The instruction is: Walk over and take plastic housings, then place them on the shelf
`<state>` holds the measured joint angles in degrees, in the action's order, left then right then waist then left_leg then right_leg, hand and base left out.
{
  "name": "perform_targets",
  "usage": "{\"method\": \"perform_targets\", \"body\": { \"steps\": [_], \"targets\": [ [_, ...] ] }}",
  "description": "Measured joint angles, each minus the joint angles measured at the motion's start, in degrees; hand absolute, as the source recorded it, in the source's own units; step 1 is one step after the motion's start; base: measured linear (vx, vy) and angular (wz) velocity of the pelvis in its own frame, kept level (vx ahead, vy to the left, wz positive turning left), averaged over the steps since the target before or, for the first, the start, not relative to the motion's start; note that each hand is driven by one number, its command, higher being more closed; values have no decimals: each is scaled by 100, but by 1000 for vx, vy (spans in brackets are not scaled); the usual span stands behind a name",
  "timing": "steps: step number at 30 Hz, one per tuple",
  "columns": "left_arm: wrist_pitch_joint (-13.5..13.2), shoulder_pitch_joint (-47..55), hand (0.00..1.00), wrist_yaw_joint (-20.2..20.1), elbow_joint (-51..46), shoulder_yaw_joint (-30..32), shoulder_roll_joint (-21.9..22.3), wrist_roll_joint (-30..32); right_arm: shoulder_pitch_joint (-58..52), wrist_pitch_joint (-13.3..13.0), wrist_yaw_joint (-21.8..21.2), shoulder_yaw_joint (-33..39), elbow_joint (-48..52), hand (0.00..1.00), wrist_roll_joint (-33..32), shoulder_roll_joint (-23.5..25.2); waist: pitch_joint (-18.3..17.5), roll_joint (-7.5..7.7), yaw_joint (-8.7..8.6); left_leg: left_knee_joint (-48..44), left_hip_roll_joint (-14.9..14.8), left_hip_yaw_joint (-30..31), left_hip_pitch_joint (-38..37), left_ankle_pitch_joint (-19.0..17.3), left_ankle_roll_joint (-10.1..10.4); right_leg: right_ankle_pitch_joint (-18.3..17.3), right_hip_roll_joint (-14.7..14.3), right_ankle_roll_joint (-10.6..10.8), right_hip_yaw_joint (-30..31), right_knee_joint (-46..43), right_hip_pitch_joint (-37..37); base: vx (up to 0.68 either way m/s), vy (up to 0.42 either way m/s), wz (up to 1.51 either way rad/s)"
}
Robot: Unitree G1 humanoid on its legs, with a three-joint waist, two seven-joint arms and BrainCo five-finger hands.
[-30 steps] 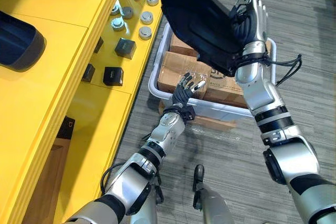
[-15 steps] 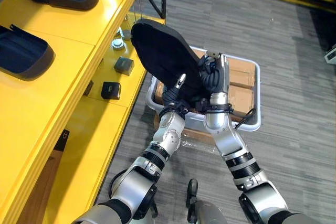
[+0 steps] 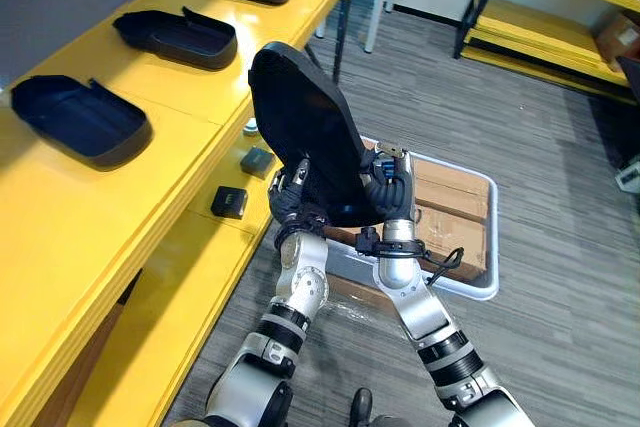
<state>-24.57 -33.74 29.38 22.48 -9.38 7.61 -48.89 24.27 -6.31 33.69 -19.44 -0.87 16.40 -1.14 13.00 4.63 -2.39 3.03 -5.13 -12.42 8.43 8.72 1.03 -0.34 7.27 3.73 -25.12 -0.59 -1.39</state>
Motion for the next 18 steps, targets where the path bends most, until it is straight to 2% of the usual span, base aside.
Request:
{"method": "perform_targets", "body": {
  "steps": [1,2,3,4,5,7,8,9,10,11,12,14,16,17,18],
  "targets": [
    [9,5,100,-23,-177,-28,19,96,-74,-48,-14,59,188,0,-48,-4,-3,-7,-43,-480,-254,-898,214,-193,-99,1,53,4,-311,-4,-46,40,4,124],
    [9,7,100,-56,-365,-25,16,137,-176,-184,-74,73,336,0,-94,-8,-8,-17,-67,-1109,-622,-1871,413,-398,-308,-63,98,91,-569,-47,-136,73,9,120],
    [10,10,100,-56,-444,-11,12,189,-222,-229,-109,75,397,0,-137,-7,-8,-20,-66,-1428,-779,-2306,447,-549,-413,-113,138,143,-668,-107,-178,148,77,99],
    [18,47,100,-54,-619,21,6,300,-264,-304,-186,77,469,0,-203,-15,-14,-40,-80,-1875,-963,-3028,518,-770,-585,-258,218,229,-833,-250,-227,198,154,94],
    [58,179,100,-49,-989,30,-16,599,-358,-457,-337,98,569,0,-283,-13,-32,-67,-59,-2266,-1088,-3556,492,-1141,-777,-614,396,381,-1000,-650,-290,254,228,83],
    [99,360,100,-48,-1361,39,-89,976,-485,-504,-523,93,727,0,-358,-9,-58,-41,94,-2349,-847,-3449,418,-1341,-734,-876,715,470,-1070,-1096,-316,204,206,63],
    [184,448,100,-46,-1588,64,-118,1411,-578,-573,-682,122,749,0,-520,-3,-77,-59,88,-2220,-548,-3247,314,-1473,-673,-991,1076,538,-1221,-1621,-369,167,200,115],
    [256,472,100,-47,-1716,38,-124,1820,-723,-576,-792,220,722,0,-598,-39,-103,-109,28,-1995,-204,-2962,178,-1496,-708,-995,1484,506,-1313,-2421,-353,151,201,135],
    [310,473,100,-48,-1785,-10,-143,2008,-801,-575,-836,289,714,0,-653,-41,-106,-109,23,-1881,-45,-2848,64,-1495,-715,-959,1703,371,-1310,-2896,-330,151,276,156],
    [419,507,100,-52,-2008,-152,-248,2549,-941,-573,-922,407,703,0,-700,-44,-110,-119,8,-1597,290,-2480,-227,-1485,-751,-553,2145,-594,-955,-4171,-33,119,220,121],
    [464,518,100,-53,-2107,-193,-313,2784,-962,-574,-960,451,690,0,-701,-39,-124,-132,-26,-1505,360,-2328,-320,-1469,-789,-555,2168,-653,-608,-4618,157,126,184,131],
    [529,539,100,-46,-2399,-342,-596,3654,-960,-576,-1108,585,689,0,-698,-21,-132,-146,-27,-1274,479,-1849,-582,-1413,-804,-867,1817,-289,223,-5429,752,201,-10,121],
    [573,634,100,-40,-2618,-331,-798,4380,-901,-579,-1245,617,688,0,-708,-25,-168,-165,-2,-1234,547,-1509,-726,-1402,-816,-1100,1613,-282,258,-5088,1024,215,-65,100],
    [585,712,100,-38,-2716,-310,-892,4740,-862,-582,-1279,651,687,0,-717,-16,-186,-197,-1,-1235,555,-1334,-754,-1411,-798,-1166,1478,-237,285,-4694,1146,196,-102,97],
    [628,796,100,-43,-2798,-290,-983,5155,-827,-603,-1313,763,690,0,-716,-24,-210,-228,-6,-1238,556,-1063,-754,-1410,-772,-1186,1204,-196,537,-3995,1256,245,-172,132]
  ]
}}
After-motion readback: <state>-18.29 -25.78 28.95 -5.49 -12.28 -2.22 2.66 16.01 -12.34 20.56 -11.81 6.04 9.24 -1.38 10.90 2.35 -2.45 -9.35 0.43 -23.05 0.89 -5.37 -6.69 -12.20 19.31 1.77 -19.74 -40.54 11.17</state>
